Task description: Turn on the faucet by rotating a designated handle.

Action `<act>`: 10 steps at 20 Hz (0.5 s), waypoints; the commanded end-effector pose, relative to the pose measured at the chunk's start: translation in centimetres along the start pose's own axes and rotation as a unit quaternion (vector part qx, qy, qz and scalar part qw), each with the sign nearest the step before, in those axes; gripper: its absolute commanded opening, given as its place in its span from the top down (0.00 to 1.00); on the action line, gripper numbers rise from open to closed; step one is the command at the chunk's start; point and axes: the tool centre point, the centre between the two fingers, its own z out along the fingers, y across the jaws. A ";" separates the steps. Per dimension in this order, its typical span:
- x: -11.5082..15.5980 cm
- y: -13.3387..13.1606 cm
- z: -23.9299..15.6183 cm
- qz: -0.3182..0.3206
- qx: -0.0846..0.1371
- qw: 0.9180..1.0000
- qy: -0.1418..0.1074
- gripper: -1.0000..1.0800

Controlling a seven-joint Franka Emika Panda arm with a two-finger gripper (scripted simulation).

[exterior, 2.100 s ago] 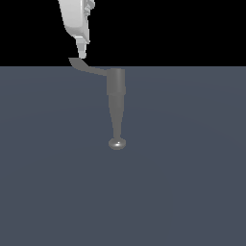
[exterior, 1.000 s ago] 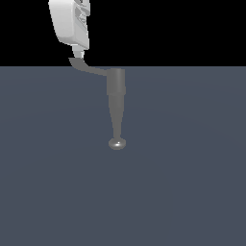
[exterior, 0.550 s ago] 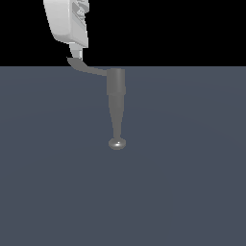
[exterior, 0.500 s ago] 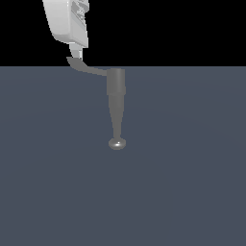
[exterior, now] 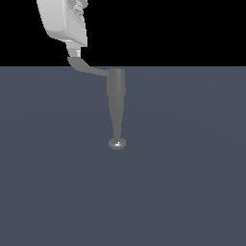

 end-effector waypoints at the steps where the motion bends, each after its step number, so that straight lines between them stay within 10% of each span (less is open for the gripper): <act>1: -0.1 1.0 0.2 -0.001 -0.003 1.000 0.001 1.00; 10: 1.3 2.4 0.0 -0.001 -0.001 1.000 0.000 1.00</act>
